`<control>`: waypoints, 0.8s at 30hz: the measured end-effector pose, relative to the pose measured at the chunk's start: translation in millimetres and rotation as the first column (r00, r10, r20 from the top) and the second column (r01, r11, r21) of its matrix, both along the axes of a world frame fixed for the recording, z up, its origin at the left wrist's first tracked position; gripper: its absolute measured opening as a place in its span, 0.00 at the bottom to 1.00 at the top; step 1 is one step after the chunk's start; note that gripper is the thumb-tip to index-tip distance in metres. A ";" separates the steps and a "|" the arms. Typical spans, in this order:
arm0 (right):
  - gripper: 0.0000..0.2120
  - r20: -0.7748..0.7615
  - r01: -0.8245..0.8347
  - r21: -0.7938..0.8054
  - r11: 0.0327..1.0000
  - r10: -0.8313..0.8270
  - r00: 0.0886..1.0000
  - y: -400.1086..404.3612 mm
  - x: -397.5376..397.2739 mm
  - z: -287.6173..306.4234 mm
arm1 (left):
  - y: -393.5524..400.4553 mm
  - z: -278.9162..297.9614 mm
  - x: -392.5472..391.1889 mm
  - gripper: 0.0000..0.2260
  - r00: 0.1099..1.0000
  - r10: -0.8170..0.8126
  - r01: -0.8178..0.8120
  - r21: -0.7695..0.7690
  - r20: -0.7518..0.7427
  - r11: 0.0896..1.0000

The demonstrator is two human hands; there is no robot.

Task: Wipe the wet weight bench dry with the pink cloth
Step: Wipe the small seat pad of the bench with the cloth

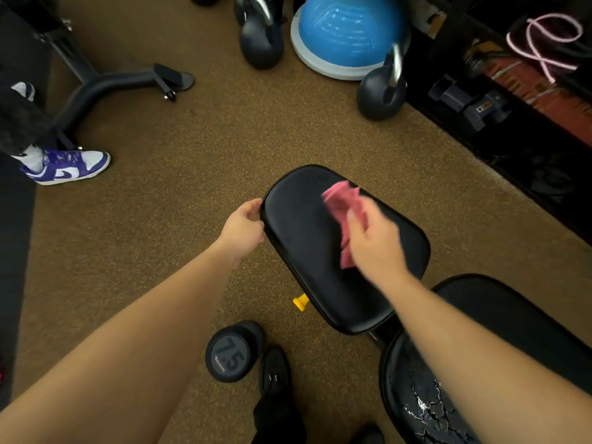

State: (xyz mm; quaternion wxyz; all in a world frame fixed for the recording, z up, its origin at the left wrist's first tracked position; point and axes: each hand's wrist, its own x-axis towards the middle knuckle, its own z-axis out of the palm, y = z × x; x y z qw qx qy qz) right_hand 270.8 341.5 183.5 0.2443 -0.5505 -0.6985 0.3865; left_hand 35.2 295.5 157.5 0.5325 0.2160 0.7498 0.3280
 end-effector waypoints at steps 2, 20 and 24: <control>0.10 0.105 0.014 0.105 0.994 -0.025 0.994 34.0 10.5 4.9 | 0.3 0.0 1.7 0.29 0.996 -0.055 0.057 0.023 -0.071 0.998; 0.27 0.674 -0.387 -0.127 0.913 0.365 0.642 103.4 -58.4 -52.8 | 0.0 -31.7 -21.9 0.28 0.987 -0.155 0.158 0.165 -0.033 0.974; 0.27 0.689 -0.521 -0.073 0.850 0.421 0.590 95.8 -78.6 -51.7 | 5.8 -26.0 -33.1 0.17 0.978 0.057 -0.079 0.103 0.201 0.992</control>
